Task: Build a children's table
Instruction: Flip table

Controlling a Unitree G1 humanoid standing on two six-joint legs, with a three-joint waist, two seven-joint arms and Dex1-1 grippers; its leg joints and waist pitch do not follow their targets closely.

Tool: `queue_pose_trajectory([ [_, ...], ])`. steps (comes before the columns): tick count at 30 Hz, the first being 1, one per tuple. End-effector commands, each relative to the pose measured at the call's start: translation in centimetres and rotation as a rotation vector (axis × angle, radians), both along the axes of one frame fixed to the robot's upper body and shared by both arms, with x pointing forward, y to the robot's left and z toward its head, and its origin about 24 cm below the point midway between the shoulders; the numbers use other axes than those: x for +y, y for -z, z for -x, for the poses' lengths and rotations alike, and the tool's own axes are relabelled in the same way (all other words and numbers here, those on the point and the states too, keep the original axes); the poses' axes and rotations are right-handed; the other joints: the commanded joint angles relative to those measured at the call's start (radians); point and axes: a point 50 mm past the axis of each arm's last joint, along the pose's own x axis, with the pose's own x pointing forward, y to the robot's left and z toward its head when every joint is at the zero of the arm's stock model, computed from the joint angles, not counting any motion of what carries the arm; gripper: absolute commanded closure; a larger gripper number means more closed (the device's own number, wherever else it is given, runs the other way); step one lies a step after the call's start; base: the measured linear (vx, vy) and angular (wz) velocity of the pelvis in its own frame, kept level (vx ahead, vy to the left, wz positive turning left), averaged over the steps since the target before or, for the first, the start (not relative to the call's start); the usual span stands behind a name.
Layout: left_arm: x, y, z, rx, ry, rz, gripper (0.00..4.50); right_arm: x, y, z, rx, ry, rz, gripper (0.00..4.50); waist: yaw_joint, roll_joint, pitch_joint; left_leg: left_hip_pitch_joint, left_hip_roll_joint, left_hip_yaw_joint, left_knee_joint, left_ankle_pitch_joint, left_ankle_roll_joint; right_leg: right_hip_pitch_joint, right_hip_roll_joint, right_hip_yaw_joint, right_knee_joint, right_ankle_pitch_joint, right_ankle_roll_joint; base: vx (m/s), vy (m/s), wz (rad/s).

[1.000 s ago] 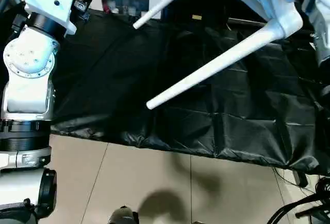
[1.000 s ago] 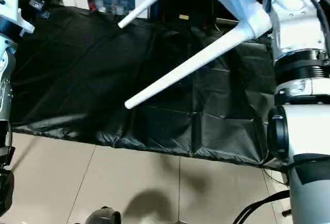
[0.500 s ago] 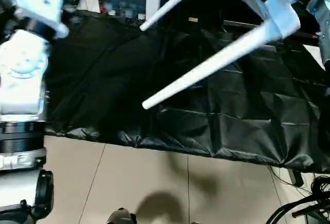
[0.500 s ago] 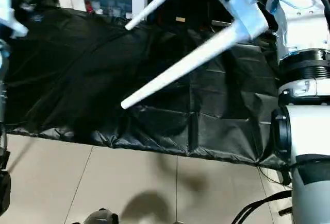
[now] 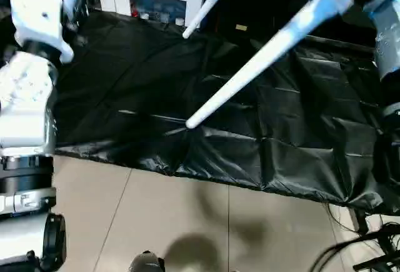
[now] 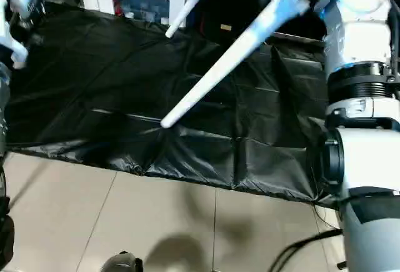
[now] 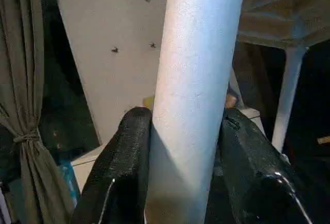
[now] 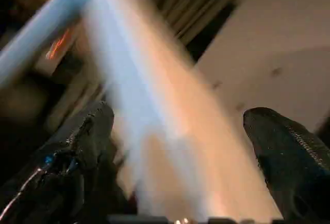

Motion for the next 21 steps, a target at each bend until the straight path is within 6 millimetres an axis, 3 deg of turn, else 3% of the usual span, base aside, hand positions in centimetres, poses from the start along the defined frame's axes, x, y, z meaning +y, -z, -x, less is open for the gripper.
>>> queue_pose_trajectory([
  [1,-0.8,0.6,-0.2,0.025,0.060,-0.029,2.77,-2.4,-1.7,0.6,-0.033,0.012,-0.248,0.00,-0.009,0.023,-0.074,0.050,0.086,-0.054,-0.088,-0.382,-0.079,0.013,-0.098,0.066,-0.086,-0.294,-0.153,0.000,0.000,0.00],
  [3,-0.7,0.6,-0.2,0.022,0.063,-0.037,2.79,-3.5,-1.6,0.7,-0.026,0.022,-0.354,0.00,-0.008,0.020,-0.073,0.051,0.084,-0.052,-0.088,-0.385,-0.085,0.011,-0.097,0.066,-0.085,-0.284,-0.154,0.000,0.000,0.00],
  [4,-0.5,0.6,-0.2,0.020,0.062,-0.048,2.80,-5.1,-0.7,0.6,0.002,0.047,-0.460,0.00,-0.006,0.020,-0.074,0.052,0.082,-0.051,-0.087,-0.384,-0.087,0.011,-0.098,0.066,-0.085,-0.272,-0.157,0.000,0.000,0.00],
  [5,-0.5,0.5,-0.2,0.019,0.063,-0.052,2.81,-5.7,-0.2,0.6,0.013,0.060,-0.492,0.00,-0.004,0.023,-0.076,0.049,0.082,-0.051,-0.088,-0.370,-0.087,0.016,-0.100,0.066,-0.084,-0.256,-0.156,0.000,0.000,0.00],
  [6,-0.4,0.5,-0.3,0.020,0.061,-0.063,2.81,-6.9,0.9,0.5,0.051,0.069,-0.552,0.00,-0.004,0.020,-0.076,0.048,0.081,-0.050,-0.087,-0.361,-0.087,0.017,-0.099,0.065,-0.083,-0.248,-0.156,0.000,0.000,0.00],
  [7,-0.2,0.2,-0.3,0.018,0.063,-0.075,2.82,-8.3,3.1,0.5,0.122,0.062,-0.609,0.00,-0.001,0.024,-0.076,0.050,0.079,-0.049,-0.087,-0.347,-0.080,0.020,-0.097,0.066,-0.085,-0.227,-0.153,0.000,0.000,0.00],
  [9,-0.2,0.0,-0.3,0.015,0.064,-0.077,2.82,-9.2,5.4,0.6,0.201,0.017,-0.639,0.00,0.007,0.027,-0.076,0.056,0.081,-0.046,-0.086,-0.336,-0.076,0.018,-0.095,0.067,-0.086,-0.200,-0.155,0.000,0.000,0.00],
  [10,-0.2,-0.1,-0.3,0.014,0.067,-0.082,2.84,-9.3,6.7,0.7,0.241,-0.027,-0.647,0.00,0.005,0.022,-0.084,0.047,0.080,-0.049,-0.086,-0.310,-0.081,0.032,-0.097,0.063,-0.076,-0.162,-0.170,0.000,0.000,0.00],
  [11,-0.2,-0.1,-0.4,0.013,0.070,-0.087,2.84,-9.4,8.2,0.9,0.283,-0.083,-0.657,0.00,0.004,0.017,-0.087,0.045,0.076,-0.047,-0.083,-0.288,-0.068,0.038,-0.095,0.064,-0.076,-0.136,-0.172,0.000,0.000,0.00],
  [14,-0.2,-0.1,-0.4,0.014,0.073,-0.090,2.84,-9.2,11.1,1.4,0.358,-0.152,-0.656,0.00,0.007,0.015,-0.089,0.039,0.079,-0.046,-0.078,-0.238,-0.043,0.041,-0.101,0.063,-0.073,-0.118,-0.188,0.000,0.000,0.00],
  [16,-0.1,-0.1,-0.5,0.016,0.075,-0.097,2.84,-8.1,14.2,1.5,0.463,-0.183,-0.599,0.00,0.011,0.017,-0.085,0.040,0.081,-0.046,-0.078,-0.234,-0.036,0.038,-0.104,0.063,-0.079,-0.155,-0.185,0.000,0.000,0.00],
  [17,-0.2,-0.1,-0.5,0.016,0.076,-0.098,2.84,-7.5,14.9,1.5,0.493,-0.192,-0.570,0.00,0.011,0.022,-0.084,0.041,0.083,-0.048,-0.079,-0.237,-0.041,0.036,-0.106,0.062,-0.078,-0.167,-0.184,0.000,0.000,0.00],
  [21,-0.2,-0.1,-0.5,0.019,0.085,-0.106,2.84,-4.3,17.6,1.3,0.626,-0.279,-0.479,0.00,0.006,0.022,-0.083,0.043,0.087,-0.053,-0.084,-0.278,-0.072,0.033,-0.108,0.060,-0.083,-0.238,-0.174,0.000,0.000,0.00],
])
